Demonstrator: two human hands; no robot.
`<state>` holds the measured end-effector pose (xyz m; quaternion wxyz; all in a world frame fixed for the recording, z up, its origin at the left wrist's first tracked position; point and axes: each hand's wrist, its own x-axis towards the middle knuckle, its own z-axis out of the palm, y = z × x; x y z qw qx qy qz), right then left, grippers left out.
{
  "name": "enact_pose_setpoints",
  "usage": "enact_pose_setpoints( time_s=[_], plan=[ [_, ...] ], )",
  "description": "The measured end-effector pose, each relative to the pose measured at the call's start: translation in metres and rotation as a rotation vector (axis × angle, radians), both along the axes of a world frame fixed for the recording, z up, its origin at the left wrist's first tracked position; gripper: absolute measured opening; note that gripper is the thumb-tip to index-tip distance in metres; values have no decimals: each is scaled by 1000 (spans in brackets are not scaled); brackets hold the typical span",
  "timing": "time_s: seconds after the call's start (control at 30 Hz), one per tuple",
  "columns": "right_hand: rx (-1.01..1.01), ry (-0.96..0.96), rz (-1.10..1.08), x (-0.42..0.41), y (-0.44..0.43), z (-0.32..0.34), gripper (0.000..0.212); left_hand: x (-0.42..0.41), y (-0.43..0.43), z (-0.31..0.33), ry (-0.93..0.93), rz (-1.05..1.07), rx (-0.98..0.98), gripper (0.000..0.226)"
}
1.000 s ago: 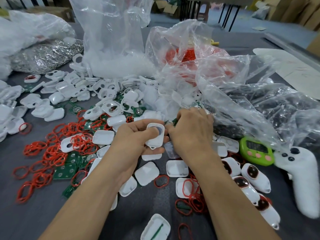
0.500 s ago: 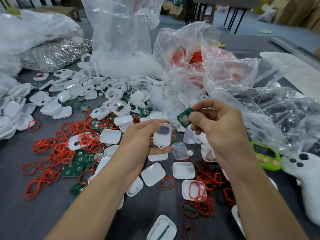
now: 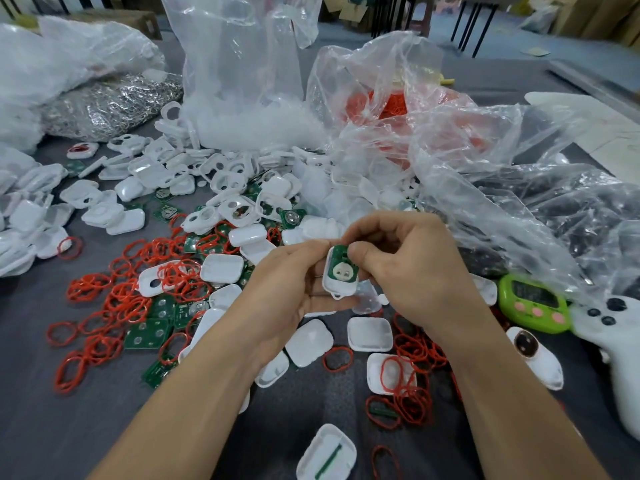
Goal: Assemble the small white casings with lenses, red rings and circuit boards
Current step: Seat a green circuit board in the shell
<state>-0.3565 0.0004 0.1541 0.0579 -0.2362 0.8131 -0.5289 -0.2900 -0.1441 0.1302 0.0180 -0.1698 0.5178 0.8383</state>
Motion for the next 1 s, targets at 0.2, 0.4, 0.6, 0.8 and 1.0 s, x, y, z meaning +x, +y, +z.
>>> enact_pose_setpoints(
  time_s=[0.2,0.4,0.6,0.8,1.0],
  plan=[
    [41,31,6,0,0,-2,20,0,-3,-1,12,-31,-12,36],
    [96,85,-34,6,-2,1,20,0,-2,-1,-5,-11,-11,31],
    [148,248,-135,14,-8,0,15,0,0,-1,-2,9,-10,29],
    [152,239,-133,13,-10,-2,17,1,1,0,0,2,-18,29],
    [162,265,-147,13,-9,-2,16,1,1,2,9,-13,11,38]
  ],
)
